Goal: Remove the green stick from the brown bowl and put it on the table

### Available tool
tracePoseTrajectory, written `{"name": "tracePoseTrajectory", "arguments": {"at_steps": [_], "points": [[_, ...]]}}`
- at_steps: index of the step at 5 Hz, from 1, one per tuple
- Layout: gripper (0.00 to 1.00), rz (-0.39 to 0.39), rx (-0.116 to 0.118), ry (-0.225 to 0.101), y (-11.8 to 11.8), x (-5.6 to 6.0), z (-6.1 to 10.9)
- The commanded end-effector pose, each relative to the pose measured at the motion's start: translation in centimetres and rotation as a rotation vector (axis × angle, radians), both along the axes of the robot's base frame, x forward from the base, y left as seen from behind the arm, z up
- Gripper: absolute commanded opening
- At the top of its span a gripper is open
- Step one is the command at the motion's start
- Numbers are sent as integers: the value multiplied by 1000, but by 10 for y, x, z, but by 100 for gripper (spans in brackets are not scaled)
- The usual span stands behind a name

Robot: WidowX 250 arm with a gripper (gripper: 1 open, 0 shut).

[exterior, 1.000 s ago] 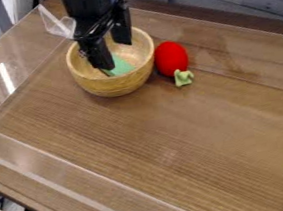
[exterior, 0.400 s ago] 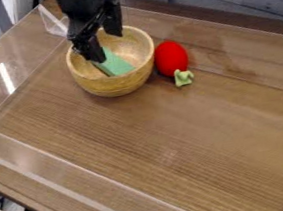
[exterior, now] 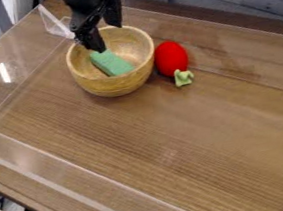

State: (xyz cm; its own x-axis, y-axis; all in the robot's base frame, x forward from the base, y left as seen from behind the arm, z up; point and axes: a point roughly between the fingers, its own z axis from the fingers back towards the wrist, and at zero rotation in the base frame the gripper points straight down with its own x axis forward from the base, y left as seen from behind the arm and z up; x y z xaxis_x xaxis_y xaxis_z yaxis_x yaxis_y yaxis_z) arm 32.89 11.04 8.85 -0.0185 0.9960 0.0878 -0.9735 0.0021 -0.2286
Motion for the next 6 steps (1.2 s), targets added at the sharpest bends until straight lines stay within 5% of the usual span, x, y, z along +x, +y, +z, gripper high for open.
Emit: {"name": "tracePoseTrajectory", "arguments": {"at_steps": [1, 4, 6], "points": [[100, -28, 51, -58, 11, 5, 6], [100, -65, 123, -87, 15, 10, -12], [100, -121, 179, -116, -2, 16, 0]]}}
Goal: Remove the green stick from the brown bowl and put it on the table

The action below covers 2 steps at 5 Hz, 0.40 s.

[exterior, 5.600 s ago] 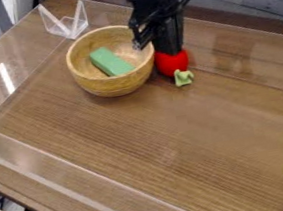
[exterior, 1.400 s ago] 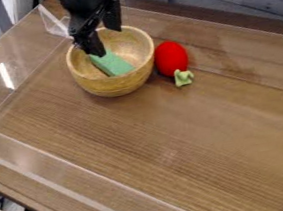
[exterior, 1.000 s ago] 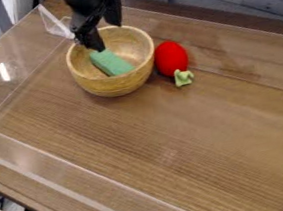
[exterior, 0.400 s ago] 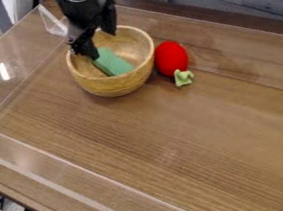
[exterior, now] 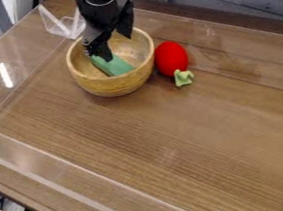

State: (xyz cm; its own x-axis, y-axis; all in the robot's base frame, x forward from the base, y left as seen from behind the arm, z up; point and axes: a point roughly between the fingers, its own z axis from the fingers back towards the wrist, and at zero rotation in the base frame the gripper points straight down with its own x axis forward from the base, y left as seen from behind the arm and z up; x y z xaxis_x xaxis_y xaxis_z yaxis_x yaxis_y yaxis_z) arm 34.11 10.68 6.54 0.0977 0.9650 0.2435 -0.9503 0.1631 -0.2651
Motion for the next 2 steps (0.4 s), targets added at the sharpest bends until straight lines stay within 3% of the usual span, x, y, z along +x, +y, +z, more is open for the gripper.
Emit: {"name": "tracePoseTrajectory", "arguments": {"at_steps": [1, 2], "points": [[0, 21, 29, -62, 14, 1, 6], [0, 39, 36, -59, 26, -1, -7]]}}
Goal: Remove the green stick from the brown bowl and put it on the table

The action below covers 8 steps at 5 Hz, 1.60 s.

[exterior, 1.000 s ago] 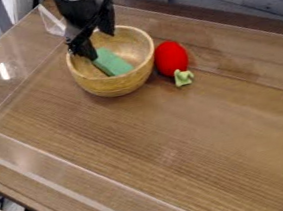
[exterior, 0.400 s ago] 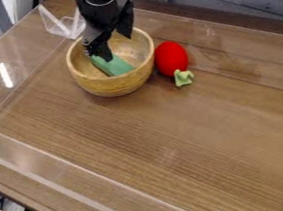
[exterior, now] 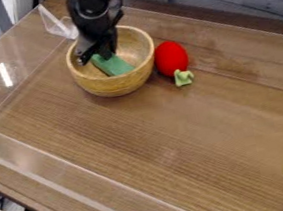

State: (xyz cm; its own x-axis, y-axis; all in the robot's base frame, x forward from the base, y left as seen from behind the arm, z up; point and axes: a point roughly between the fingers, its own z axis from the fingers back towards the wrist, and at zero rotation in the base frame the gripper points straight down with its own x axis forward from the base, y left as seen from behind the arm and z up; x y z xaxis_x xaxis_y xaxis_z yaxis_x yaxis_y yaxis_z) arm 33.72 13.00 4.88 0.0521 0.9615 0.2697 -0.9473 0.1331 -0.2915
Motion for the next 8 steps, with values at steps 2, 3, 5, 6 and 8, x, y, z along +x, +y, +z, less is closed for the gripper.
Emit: {"name": "tracePoseTrajectory", "arguments": {"at_steps": [2, 3, 5, 6, 8], "points": [[0, 45, -74, -26, 16, 15, 38], [0, 66, -115, -31, 18, 22, 52], [0, -5, -159, -38, 17, 8, 84], [0, -46, -176, -39, 19, 7, 97], [0, -124, -189, -33, -1, -7, 101]]}}
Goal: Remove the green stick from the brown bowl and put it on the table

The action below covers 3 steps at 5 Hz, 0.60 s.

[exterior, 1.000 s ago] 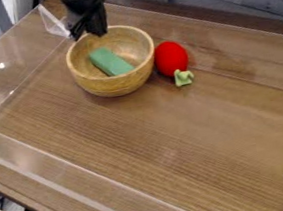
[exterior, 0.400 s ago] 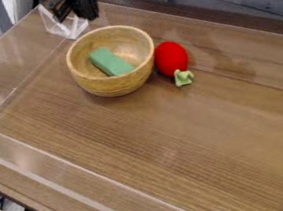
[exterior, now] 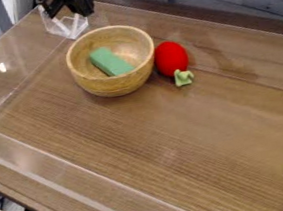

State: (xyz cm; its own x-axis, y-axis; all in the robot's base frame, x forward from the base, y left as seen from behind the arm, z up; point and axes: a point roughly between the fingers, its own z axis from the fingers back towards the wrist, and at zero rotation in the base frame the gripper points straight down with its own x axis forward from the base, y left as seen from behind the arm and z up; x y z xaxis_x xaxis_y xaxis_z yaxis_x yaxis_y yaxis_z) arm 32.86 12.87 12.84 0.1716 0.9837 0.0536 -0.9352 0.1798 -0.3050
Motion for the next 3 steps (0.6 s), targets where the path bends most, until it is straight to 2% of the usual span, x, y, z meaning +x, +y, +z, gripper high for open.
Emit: {"name": "tracePoseTrajectory", "arguments": {"at_steps": [1, 3], "points": [[0, -34, 22, -54, -20, -9, 16], [0, -6, 9, -42, -58, -19, 30]]}}
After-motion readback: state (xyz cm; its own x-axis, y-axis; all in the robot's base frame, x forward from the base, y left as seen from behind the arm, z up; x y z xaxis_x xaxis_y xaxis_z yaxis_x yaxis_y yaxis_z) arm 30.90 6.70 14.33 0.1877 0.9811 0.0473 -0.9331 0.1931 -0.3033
